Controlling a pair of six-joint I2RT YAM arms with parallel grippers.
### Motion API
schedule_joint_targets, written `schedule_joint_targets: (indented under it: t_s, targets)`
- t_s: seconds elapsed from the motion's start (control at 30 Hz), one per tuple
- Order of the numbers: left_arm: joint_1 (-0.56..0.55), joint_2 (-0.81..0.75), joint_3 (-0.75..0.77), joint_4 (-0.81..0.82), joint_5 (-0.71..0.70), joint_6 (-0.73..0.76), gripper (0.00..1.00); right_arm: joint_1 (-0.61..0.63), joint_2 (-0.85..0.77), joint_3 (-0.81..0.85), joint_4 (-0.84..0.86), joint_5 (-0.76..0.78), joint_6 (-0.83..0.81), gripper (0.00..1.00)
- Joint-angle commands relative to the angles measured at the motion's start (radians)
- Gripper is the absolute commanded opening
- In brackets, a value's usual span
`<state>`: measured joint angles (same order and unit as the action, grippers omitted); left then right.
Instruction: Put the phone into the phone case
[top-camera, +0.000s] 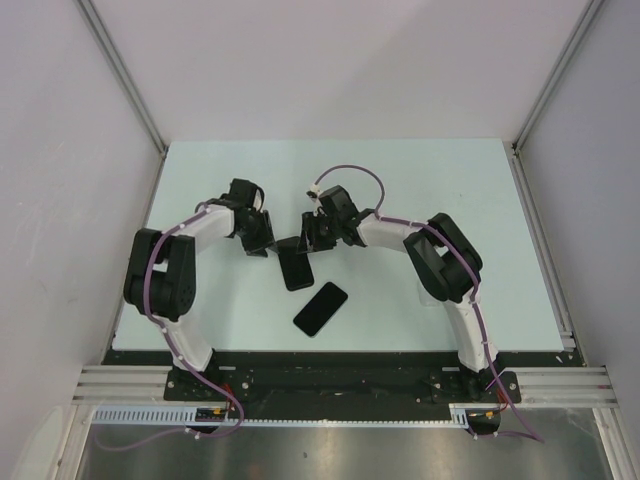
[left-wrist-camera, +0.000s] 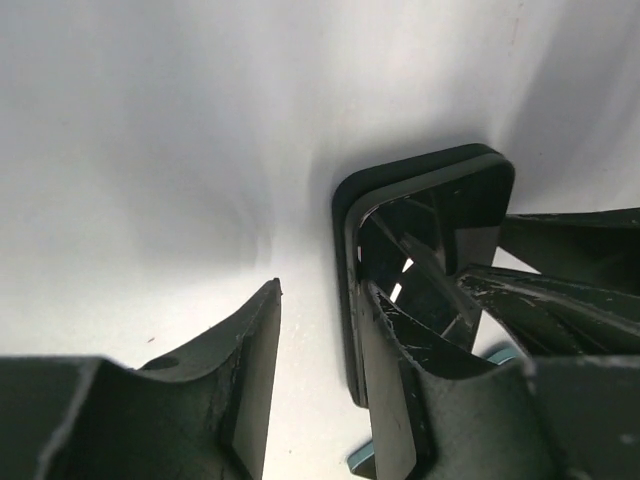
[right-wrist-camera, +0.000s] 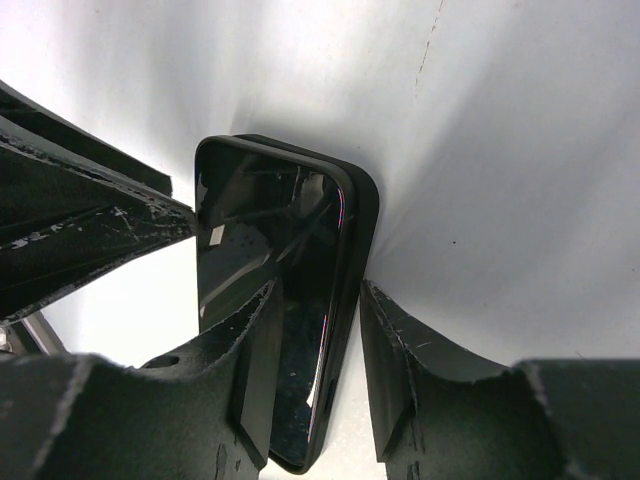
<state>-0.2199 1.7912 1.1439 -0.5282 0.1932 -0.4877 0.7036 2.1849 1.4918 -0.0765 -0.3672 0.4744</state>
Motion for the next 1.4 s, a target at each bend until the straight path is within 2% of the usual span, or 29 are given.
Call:
schedule_joint_targets:
  t_s: [0.0, 0.23, 0.43, 0.5, 0.63, 0.8, 1.23, 1.37]
  targets:
    - [-0.001, -0.085, -0.007, -0.026, -0.055, -0.005, 0.42, -0.012, 0.013, -0.022, -0.011, 0.002, 0.003, 0.41]
    - [0.008, -0.058, -0.056, 0.056, 0.089, -0.026, 0.39, -0.016, -0.033, -0.056, -0.025, -0.021, 0.000, 0.51]
    - [0.008, -0.029, -0.079, 0.083, 0.104, -0.043, 0.37, -0.015, -0.059, -0.106, 0.006, -0.038, 0.018, 0.57]
    - [0.008, -0.026, -0.091, 0.092, 0.098, -0.051, 0.36, -0.013, -0.059, -0.117, 0.024, -0.045, 0.029, 0.57]
    - [0.007, -0.009, -0.107, 0.102, 0.110, -0.060, 0.33, -0.024, -0.045, -0.145, 0.113, -0.160, 0.087, 0.58]
    - [0.008, -0.006, -0.139, 0.122, 0.170, -0.074, 0.27, -0.032, -0.059, -0.163, 0.170, -0.177, 0.107, 0.58]
    - [0.030, -0.013, -0.213, 0.174, 0.264, -0.115, 0.25, -0.076, -0.025, -0.169, 0.411, -0.393, 0.299, 0.59]
    - [0.034, -0.019, -0.217, 0.182, 0.273, -0.123, 0.25, -0.079, -0.014, -0.169, 0.435, -0.400, 0.331, 0.59]
